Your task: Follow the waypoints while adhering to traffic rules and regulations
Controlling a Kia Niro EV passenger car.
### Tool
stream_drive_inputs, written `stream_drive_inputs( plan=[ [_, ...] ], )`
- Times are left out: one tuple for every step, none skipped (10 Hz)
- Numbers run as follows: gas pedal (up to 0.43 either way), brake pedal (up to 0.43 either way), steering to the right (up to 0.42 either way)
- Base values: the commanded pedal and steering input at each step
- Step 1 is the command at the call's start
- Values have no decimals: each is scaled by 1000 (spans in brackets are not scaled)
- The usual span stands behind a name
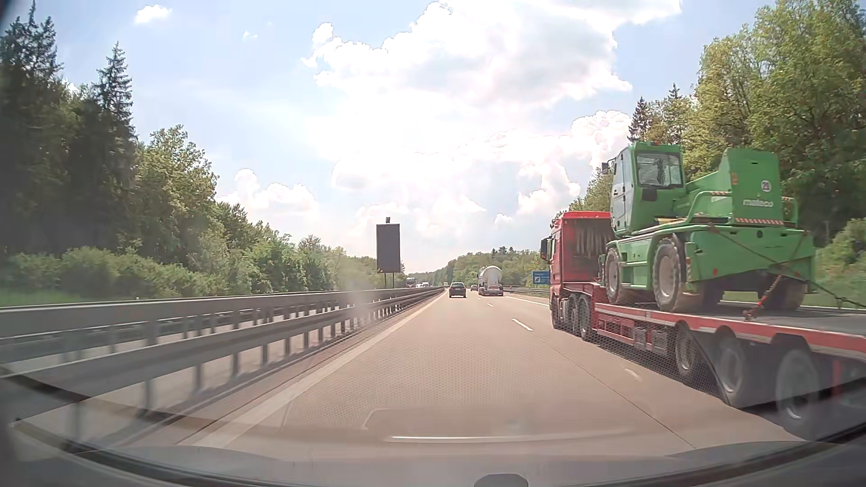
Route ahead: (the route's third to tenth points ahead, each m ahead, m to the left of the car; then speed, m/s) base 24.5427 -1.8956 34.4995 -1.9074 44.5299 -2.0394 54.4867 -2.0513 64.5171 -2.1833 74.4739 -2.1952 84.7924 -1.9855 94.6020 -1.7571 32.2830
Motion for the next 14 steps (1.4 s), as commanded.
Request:
stream_drive_inputs(
  plan=[
    [409,0,-4],
    [429,0,-4],
    [449,0,-4],
    [449,0,-4],
    [449,0,-4],
    [441,0,-4],
    [421,0,-3],
    [409,0,-3],
    [398,0,-3],
    [378,0,-3],
    [358,0,-2],
    [358,0,-2],
    [358,0,-2],
    [358,0,-1]
  ],
)
